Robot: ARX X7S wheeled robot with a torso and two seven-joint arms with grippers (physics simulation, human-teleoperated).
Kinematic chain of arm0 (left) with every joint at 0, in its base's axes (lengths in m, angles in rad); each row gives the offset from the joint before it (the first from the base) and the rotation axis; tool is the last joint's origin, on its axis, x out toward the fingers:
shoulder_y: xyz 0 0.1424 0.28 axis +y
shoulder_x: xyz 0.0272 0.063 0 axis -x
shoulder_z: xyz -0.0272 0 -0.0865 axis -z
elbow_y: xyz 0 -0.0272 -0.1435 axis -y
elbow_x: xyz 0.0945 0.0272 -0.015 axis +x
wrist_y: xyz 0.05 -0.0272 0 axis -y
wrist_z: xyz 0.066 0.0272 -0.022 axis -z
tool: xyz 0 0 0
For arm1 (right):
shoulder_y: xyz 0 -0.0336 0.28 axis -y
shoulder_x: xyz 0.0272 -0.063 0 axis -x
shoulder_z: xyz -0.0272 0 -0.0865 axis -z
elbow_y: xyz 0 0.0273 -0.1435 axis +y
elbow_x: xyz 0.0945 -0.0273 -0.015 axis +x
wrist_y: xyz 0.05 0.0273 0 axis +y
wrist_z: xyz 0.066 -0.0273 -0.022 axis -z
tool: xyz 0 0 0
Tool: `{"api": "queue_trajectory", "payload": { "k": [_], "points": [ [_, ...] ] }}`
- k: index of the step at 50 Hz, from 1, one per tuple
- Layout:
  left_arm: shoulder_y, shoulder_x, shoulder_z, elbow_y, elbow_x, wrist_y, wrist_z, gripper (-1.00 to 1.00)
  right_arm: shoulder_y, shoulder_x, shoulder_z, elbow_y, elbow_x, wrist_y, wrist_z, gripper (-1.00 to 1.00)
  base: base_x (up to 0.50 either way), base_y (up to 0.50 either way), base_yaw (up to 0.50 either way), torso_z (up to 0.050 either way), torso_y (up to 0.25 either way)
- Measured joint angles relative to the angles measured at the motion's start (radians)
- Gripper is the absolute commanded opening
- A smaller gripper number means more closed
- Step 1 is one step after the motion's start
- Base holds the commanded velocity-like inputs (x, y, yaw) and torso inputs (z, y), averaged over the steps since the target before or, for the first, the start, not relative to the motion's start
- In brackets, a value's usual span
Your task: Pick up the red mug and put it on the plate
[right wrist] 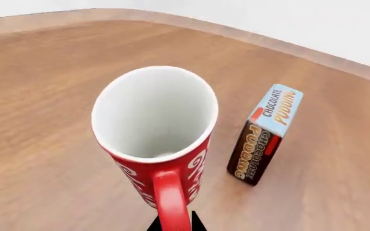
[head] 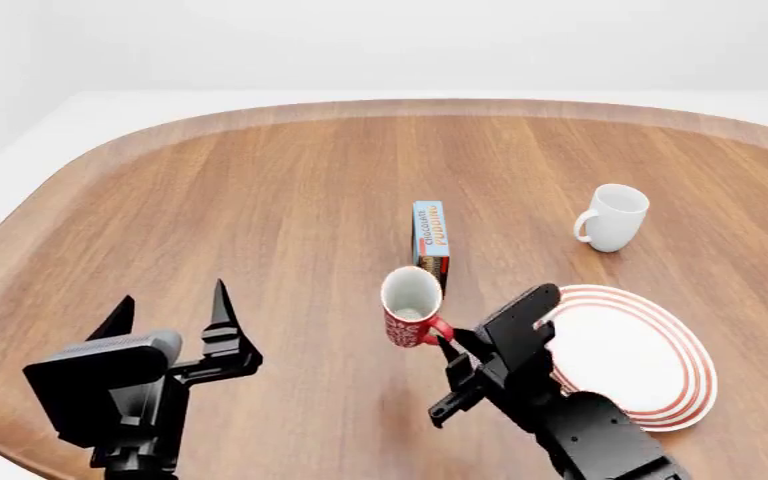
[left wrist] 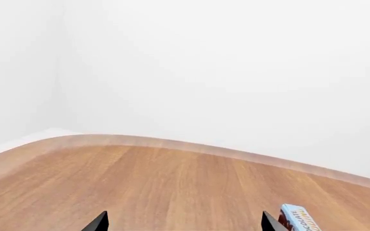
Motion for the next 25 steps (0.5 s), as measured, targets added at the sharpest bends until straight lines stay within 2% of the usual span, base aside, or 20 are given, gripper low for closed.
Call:
{"api": "queue_trajectory", "payload": {
  "k": [12,25],
  "points": [
    [0.001,-0.003,0.005,0.0,-0.001,0.001,-0.003,1.0,-0.119,0.073,0.121,-0.314,0.052,0.015,0.132,-1.0,0.0,0.0,0.0,0.0,0.001],
    [0.002,-0.006,0.012,0.002,0.0,0.005,-0.006,1.0,-0.322,0.15,0.323,-0.605,0.138,0.067,0.292,-1.0,0.0,0.0,0.0,0.0,0.0]
  ]
}}
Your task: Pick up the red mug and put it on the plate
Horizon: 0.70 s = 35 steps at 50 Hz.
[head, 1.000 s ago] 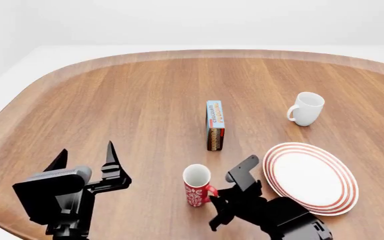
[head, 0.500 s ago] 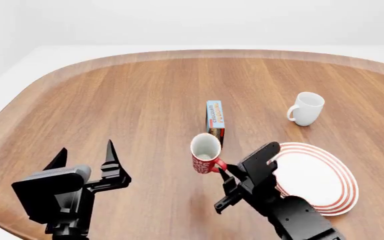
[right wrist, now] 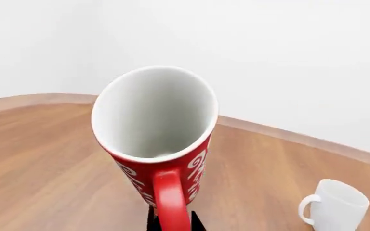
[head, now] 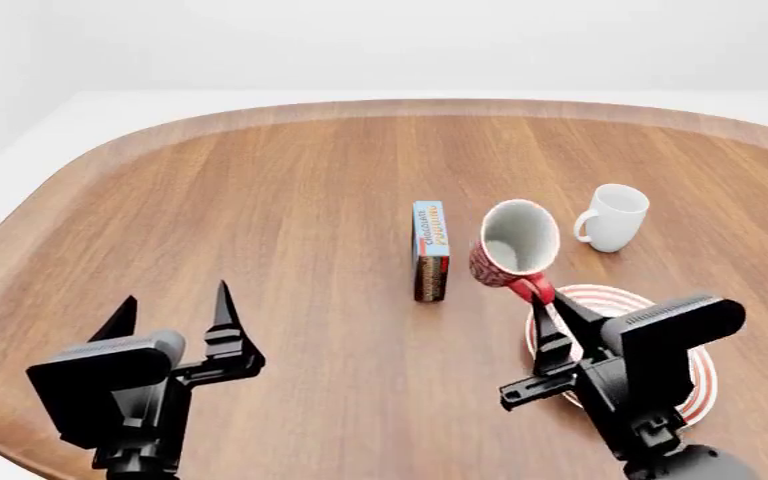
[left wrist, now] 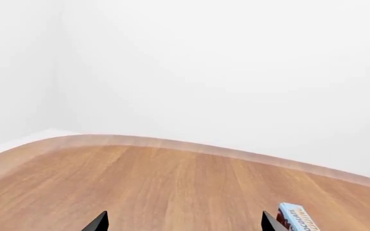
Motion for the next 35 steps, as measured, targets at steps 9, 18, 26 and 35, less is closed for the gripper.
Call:
{"api": "queue_trajectory", "payload": {
  "k": [9,18,26,35],
  "points": [
    [-0.005,-0.003,0.002,0.0,-0.002,-0.001,-0.003,1.0,-0.132,0.03,0.161,-0.142,0.068,0.036,0.097,-1.0,0.0,0.0,0.0,0.0,0.0],
    [-0.007,-0.005,0.005,-0.001,-0.003,0.001,-0.004,1.0,-0.245,0.05,0.306,-0.236,0.13,0.088,0.178,-1.0,0.0,0.0,0.0,0.0,0.0],
    [-0.004,-0.008,0.008,0.001,-0.005,0.003,-0.005,1.0,-0.313,0.062,0.388,-0.255,0.181,0.126,0.205,-1.0,0.0,0.0,0.0,0.0,0.0],
    [0.005,-0.012,0.009,0.01,-0.008,0.008,-0.007,1.0,-0.339,0.067,0.443,-0.198,0.237,0.149,0.191,-1.0,0.0,0.0,0.0,0.0,0.0]
  ]
}}
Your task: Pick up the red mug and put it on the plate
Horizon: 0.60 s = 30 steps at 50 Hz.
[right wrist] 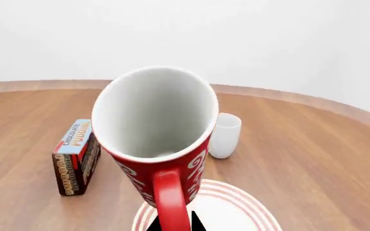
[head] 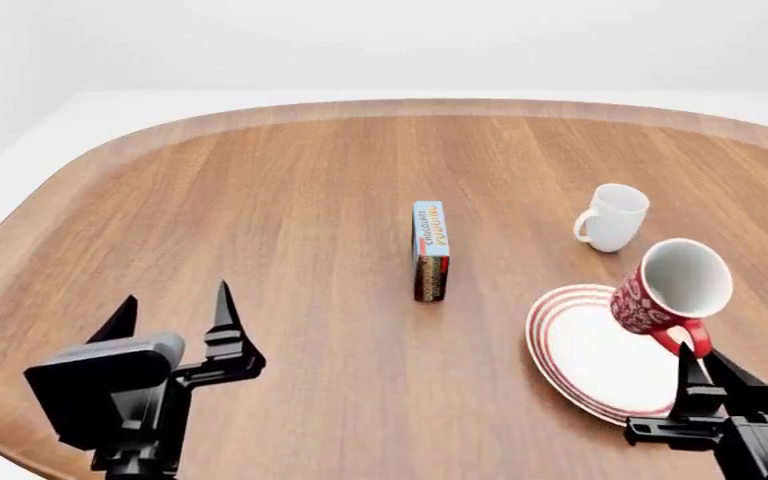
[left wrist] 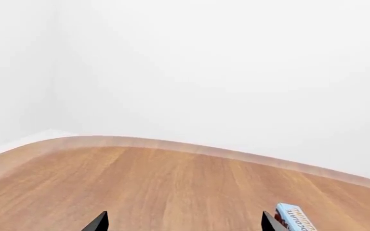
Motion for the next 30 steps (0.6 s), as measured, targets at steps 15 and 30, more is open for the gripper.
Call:
{"api": "queue_trajectory", "payload": {
  "k": [15,30],
  "points": [
    [0.004,-0.007,-0.004,0.013,-0.01,0.001,-0.007,1.0,0.095,0.014,-0.028,0.184,0.018,0.025,-0.038,-1.0,0.0,0.0,0.0,0.0,0.001],
    [0.003,-0.013,-0.005,0.025,-0.018,-0.003,-0.016,1.0,0.245,0.043,-0.121,0.345,-0.013,0.085,-0.042,-1.0,0.0,0.0,0.0,0.0,0.0]
  ]
}}
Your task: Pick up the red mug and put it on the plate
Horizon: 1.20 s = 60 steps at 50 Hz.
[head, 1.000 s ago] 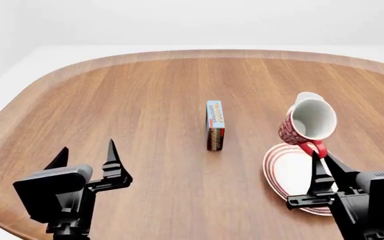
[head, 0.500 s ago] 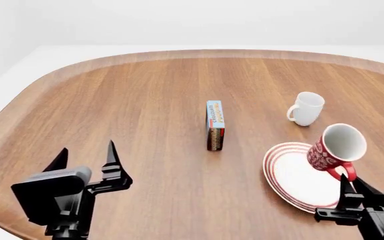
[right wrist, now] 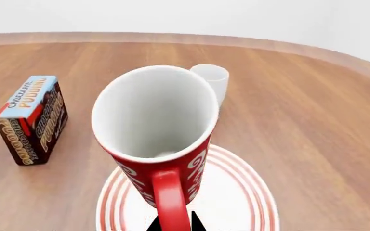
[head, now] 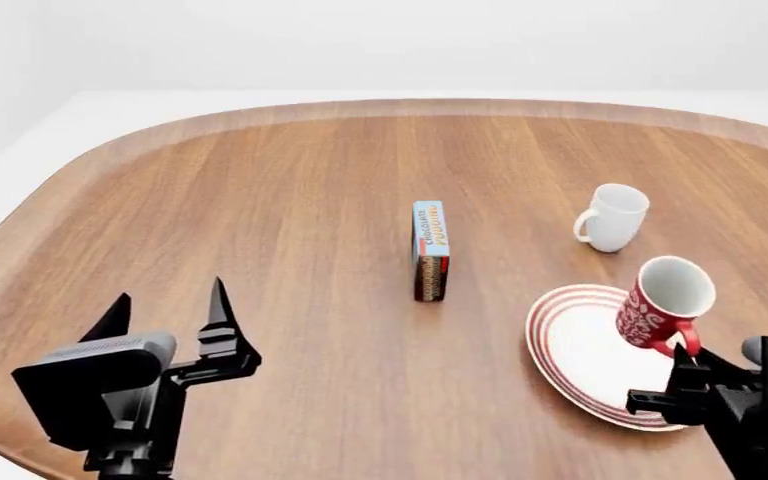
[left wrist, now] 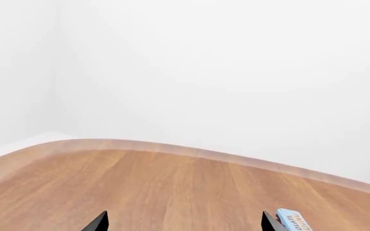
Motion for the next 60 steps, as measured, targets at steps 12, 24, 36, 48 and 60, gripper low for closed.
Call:
{"api": "queue_trajectory", "payload": {
  "k": [12,24,36,48,60],
  "points": [
    [0.002,-0.004,0.003,0.004,-0.001,0.0,-0.005,1.0,0.129,-0.002,-0.106,0.123,-0.062,0.017,-0.003,-1.0,0.0,0.0,0.0,0.0,0.001],
    [0.008,-0.011,-0.002,0.018,-0.011,0.0,-0.011,1.0,0.234,-0.036,-0.2,0.275,-0.124,-0.017,-0.027,-1.0,0.0,0.0,0.0,0.0,0.0],
    [0.012,-0.018,-0.006,0.032,-0.021,-0.002,-0.018,1.0,0.279,-0.061,-0.242,0.392,-0.155,-0.048,-0.046,-1.0,0.0,0.0,0.0,0.0,0.0],
    [0.011,-0.023,-0.008,0.04,-0.028,-0.005,-0.024,1.0,0.31,-0.08,-0.268,0.496,-0.178,-0.074,-0.06,-1.0,0.0,0.0,0.0,0.0,0.001],
    [0.009,-0.028,-0.01,0.046,-0.037,-0.009,-0.029,1.0,0.343,-0.096,-0.287,0.578,-0.193,-0.082,-0.07,-1.0,0.0,0.0,0.0,0.0,0.0]
  ]
}}
